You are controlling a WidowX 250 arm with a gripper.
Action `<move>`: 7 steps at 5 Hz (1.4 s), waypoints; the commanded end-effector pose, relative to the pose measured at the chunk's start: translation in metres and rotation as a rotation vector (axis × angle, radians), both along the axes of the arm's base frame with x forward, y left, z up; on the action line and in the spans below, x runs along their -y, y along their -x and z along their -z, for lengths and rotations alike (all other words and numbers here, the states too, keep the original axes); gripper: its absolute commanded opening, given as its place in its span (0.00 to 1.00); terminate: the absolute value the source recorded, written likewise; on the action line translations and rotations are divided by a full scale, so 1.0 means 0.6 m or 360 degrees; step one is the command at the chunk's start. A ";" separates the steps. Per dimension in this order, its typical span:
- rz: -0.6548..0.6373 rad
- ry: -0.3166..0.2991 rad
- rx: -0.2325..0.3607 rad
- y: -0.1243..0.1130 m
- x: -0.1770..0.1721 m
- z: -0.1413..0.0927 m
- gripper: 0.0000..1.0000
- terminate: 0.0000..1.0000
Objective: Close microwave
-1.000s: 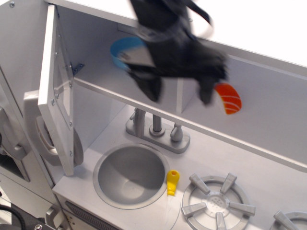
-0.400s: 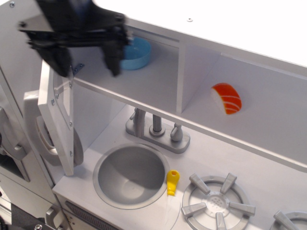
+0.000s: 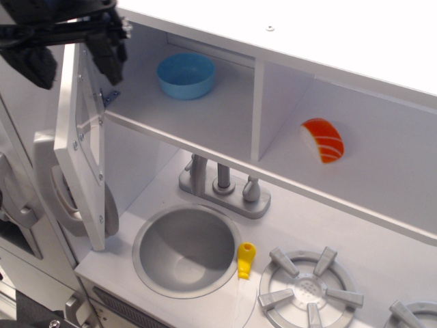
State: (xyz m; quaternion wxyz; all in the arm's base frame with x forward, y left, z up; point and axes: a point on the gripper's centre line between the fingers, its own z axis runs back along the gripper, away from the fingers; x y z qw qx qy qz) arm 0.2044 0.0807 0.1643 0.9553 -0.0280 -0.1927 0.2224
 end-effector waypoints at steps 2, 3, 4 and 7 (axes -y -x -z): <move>-0.0093 -0.0093 -0.0032 0.007 -0.011 0.044 1.00 0.00; -0.0099 0.0022 0.0040 -0.009 0.007 0.057 1.00 0.00; -0.0112 0.0039 0.0066 -0.031 0.028 0.072 1.00 0.00; -0.0108 0.0188 0.0147 -0.095 0.122 0.044 1.00 0.00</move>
